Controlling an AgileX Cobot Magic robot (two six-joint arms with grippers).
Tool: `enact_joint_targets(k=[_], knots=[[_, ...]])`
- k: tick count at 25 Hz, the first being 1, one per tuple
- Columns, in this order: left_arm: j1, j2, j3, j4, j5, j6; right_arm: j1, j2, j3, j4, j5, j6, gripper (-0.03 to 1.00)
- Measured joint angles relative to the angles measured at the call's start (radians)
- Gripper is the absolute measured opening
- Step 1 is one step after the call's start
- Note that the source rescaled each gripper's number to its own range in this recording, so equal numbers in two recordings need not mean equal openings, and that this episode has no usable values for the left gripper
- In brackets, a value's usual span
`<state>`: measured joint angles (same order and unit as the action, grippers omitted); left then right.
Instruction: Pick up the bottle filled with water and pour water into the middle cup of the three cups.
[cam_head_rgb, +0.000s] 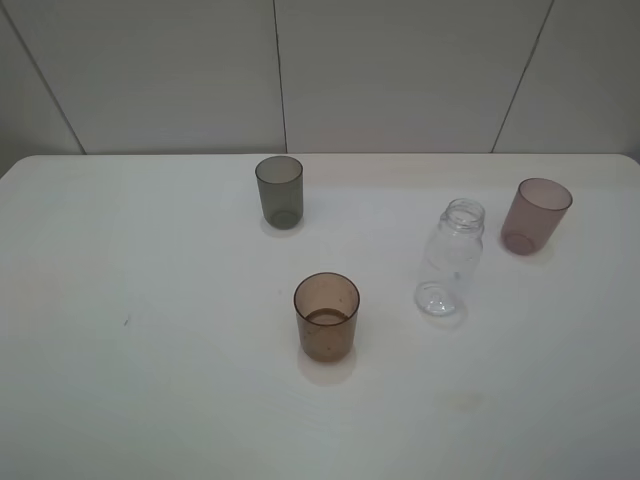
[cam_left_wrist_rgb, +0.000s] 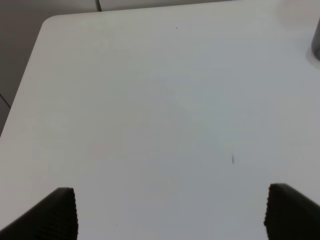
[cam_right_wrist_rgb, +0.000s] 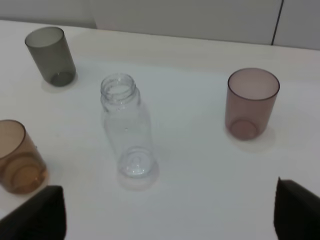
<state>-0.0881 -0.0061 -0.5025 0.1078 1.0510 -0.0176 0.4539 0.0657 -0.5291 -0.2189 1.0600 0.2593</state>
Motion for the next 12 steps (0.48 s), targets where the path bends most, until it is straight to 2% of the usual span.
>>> enact_joint_targets(k=[6,8,12], knots=[[0.000,0.000,0.000,0.000,0.000,0.000,-0.023,-0.047,0.005,-0.002,0.011,-0.008,0.69],[0.000,0.000,0.000,0.000,0.000,0.000,-0.080,-0.062,0.005,-0.006,0.012,-0.008,0.69],[0.000,0.000,0.000,0.000,0.000,0.000,-0.281,-0.068,0.005,-0.009,0.013,-0.009,0.69]])
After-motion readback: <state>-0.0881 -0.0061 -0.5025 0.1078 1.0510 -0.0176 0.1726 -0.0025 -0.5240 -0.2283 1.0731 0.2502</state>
